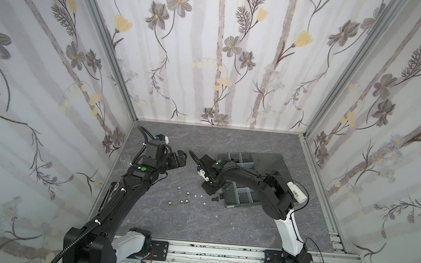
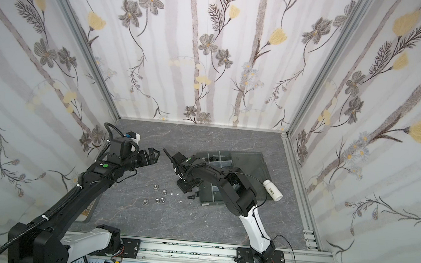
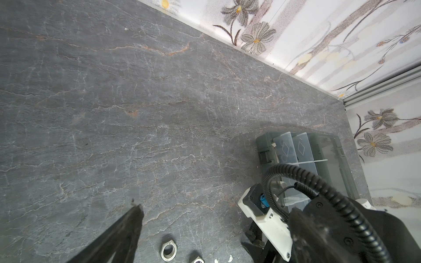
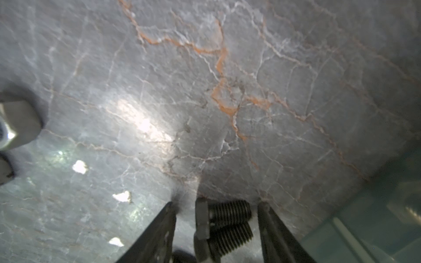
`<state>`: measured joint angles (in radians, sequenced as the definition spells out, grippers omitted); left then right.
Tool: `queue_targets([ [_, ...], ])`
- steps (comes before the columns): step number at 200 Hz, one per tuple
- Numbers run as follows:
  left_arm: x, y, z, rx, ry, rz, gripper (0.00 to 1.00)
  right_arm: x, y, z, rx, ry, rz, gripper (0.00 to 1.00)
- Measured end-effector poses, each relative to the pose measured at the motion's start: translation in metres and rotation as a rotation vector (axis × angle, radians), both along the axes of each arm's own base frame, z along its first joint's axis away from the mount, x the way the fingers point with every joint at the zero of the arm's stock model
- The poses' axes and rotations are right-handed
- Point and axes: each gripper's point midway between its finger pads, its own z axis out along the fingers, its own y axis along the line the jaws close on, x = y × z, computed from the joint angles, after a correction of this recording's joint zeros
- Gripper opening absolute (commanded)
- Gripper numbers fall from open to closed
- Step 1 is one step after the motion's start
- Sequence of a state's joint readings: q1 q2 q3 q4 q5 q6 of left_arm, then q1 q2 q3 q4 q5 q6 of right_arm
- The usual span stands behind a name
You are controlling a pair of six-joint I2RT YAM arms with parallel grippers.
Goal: Sort the screws and nuts into containers
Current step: Pick up the screw from the center of the table.
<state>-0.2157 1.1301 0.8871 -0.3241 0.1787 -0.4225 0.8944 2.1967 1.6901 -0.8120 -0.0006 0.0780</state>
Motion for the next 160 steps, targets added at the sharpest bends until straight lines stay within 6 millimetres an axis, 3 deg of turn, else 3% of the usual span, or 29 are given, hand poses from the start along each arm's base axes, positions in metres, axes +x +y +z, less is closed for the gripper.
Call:
queue_targets([
  [107,0.001,0.0,0.001,-0.002,-0.005,0.001,1.0,0.0,0.002,0.002,0.005,-0.002,0.002,0.34],
  [160,0.001,0.0,0.001,-0.002,-0.005,0.001,1.0,0.003,0.006,0.011,0.029,-0.016,-0.009,0.31],
])
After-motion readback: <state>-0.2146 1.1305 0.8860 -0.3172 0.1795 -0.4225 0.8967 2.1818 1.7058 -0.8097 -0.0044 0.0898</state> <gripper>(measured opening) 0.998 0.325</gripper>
